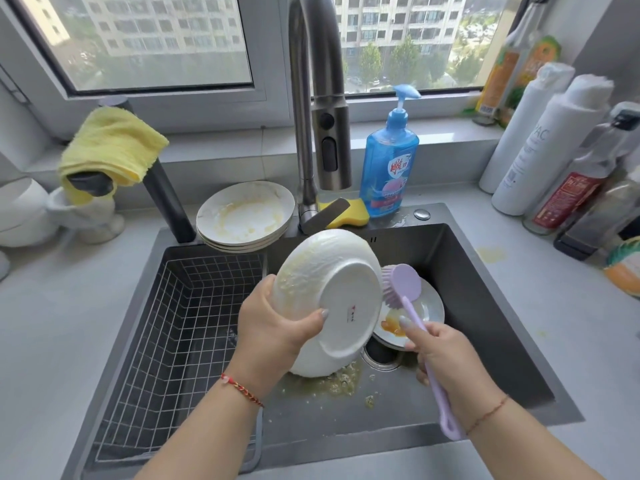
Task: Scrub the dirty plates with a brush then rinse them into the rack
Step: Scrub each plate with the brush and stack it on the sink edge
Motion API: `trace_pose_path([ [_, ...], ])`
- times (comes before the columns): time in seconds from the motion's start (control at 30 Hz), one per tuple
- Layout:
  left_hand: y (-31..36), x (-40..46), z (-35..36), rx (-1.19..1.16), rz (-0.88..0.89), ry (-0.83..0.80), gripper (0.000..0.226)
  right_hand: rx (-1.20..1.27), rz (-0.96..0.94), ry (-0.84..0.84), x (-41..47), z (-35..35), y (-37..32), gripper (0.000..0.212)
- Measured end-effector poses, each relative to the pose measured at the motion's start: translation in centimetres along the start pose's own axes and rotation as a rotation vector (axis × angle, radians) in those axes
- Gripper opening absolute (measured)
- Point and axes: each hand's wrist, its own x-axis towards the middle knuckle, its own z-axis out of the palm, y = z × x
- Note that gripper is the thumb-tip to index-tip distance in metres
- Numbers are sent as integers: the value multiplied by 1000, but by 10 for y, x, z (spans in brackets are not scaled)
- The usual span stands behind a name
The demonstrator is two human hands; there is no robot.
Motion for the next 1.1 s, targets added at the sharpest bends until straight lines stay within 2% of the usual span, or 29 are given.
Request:
trace_pose_path([
  [0.1,2,0,1,-153,-23,15,56,95,20,-29,2,11,2,64],
  [0.23,4,-1,4,-359,-39,-6,64,174,3,-110,2,22,-2,64],
  [0.4,1,1,-1,-405,-65,-42,66,156,-70,-76,6,18,-7,73],
  [0.6,-3,7,-11,-238,-151,-129,74,-69,-164,-76,12,2,-26,72],
  [0.73,2,12,-18,-17,-157,-242,71,-395,-286,-144,18,-8,-49,50],
  [0.83,8,16,-19,110,-133,-311,69,-639,-330,-171,23,-10,-60,62],
  [1.0,19,19,-16,324,-32,-393,46,-822,-429,-170,22,-4,-67,68],
  [1.1,22,15,-11,362,45,-332,35,-803,-472,-94,21,-3,-62,64],
])
